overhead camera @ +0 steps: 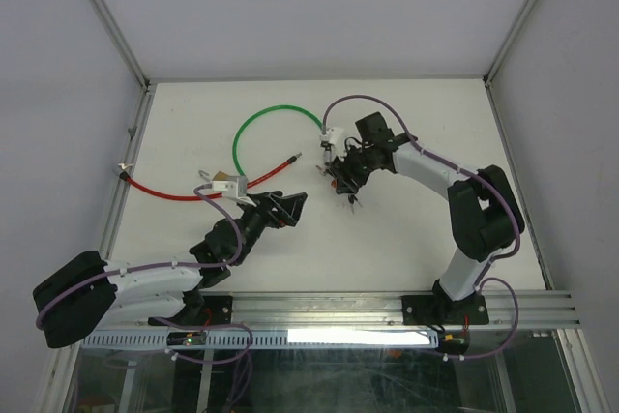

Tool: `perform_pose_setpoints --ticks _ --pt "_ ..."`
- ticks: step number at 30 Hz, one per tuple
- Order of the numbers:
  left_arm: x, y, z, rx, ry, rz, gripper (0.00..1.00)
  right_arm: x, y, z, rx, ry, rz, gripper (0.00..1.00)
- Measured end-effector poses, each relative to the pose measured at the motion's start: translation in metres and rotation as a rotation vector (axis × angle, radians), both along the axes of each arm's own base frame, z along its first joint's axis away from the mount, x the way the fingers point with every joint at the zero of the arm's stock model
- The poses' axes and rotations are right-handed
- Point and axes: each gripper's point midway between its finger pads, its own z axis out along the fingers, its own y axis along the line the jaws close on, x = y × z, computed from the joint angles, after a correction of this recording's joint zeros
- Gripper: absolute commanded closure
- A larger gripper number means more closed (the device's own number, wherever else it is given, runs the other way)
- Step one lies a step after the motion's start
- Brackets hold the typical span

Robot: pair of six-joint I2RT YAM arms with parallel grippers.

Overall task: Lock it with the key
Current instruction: Pick up the lock from the center of the board.

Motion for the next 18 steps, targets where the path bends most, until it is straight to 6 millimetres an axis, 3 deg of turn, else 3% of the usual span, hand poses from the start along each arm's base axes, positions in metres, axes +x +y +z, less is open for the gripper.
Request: perform_pose_setpoints --ticks 6,13,18 --pt "-0.004 -0.016 0.007 -0.147 0.026 -0.114 0.01 -0.016 0.004 0.023 0.076 -0.045 0.084 1.0" --pt "0.0 0.001 -0.002 -0.25 0.07 -0.119 0.07 -0.032 0.013 0.044 0.166 -0.075 0.183 1.0" --pt "-0.003 0.001 0.005 -0.21 0.015 -0.156 0.08 -0.051 0.019 0.058 0.245 -0.083 0.279 1.0"
